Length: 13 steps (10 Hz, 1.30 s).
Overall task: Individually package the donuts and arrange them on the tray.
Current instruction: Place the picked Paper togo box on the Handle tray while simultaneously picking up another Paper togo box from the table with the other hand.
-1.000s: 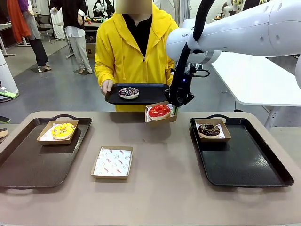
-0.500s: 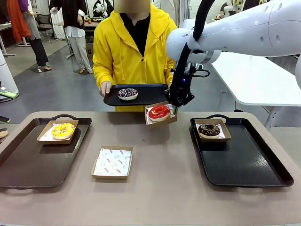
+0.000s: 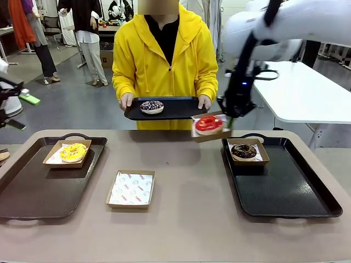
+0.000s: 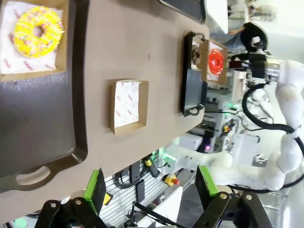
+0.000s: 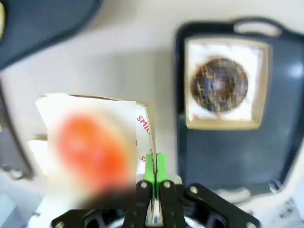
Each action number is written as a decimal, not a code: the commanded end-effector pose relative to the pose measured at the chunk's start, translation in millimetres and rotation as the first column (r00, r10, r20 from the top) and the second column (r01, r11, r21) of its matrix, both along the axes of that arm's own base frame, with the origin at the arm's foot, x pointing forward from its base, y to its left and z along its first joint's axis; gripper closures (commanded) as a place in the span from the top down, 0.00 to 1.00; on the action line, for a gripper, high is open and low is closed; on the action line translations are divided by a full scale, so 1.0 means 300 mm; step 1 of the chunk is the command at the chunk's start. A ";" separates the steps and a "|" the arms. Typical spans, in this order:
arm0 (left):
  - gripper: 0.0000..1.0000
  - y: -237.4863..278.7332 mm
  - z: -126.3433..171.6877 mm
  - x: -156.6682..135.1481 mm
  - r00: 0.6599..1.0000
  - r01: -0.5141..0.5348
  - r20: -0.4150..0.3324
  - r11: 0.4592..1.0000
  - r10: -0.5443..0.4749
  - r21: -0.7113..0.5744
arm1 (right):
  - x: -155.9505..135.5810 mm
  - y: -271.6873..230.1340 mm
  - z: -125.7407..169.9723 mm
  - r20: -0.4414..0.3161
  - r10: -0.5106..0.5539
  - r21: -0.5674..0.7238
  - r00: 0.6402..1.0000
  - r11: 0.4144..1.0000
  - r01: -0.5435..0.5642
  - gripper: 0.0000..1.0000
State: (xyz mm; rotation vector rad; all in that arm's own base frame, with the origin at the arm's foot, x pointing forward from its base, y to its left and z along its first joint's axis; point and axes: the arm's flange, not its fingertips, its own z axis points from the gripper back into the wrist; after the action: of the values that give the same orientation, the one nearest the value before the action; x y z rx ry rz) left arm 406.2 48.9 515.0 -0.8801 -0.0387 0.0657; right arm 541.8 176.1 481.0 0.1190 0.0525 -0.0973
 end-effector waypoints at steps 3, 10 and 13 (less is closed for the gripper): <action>0.99 -0.291 0.042 0.047 0.996 0.089 -0.008 0.952 -0.090 0.291 | -0.280 -0.254 -0.039 -0.016 0.038 -0.015 0.999 0.999 -0.038 0.02; 0.99 -0.672 -0.127 0.102 0.988 0.153 -0.077 0.817 -0.132 0.557 | -0.356 -0.505 -0.116 0.032 0.046 -0.047 0.998 0.998 -0.045 0.02; 0.99 -0.756 -0.249 0.113 0.994 0.105 -0.046 0.752 -0.099 0.650 | -0.361 -0.497 -0.103 0.015 0.031 -0.025 0.999 0.999 -0.031 0.02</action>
State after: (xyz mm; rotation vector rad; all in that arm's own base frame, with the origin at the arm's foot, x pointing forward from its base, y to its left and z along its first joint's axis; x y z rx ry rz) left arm 441.3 -166.9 449.2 -0.2310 0.0203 -0.0801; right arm 435.4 25.6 447.5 0.0844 0.0367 -0.0635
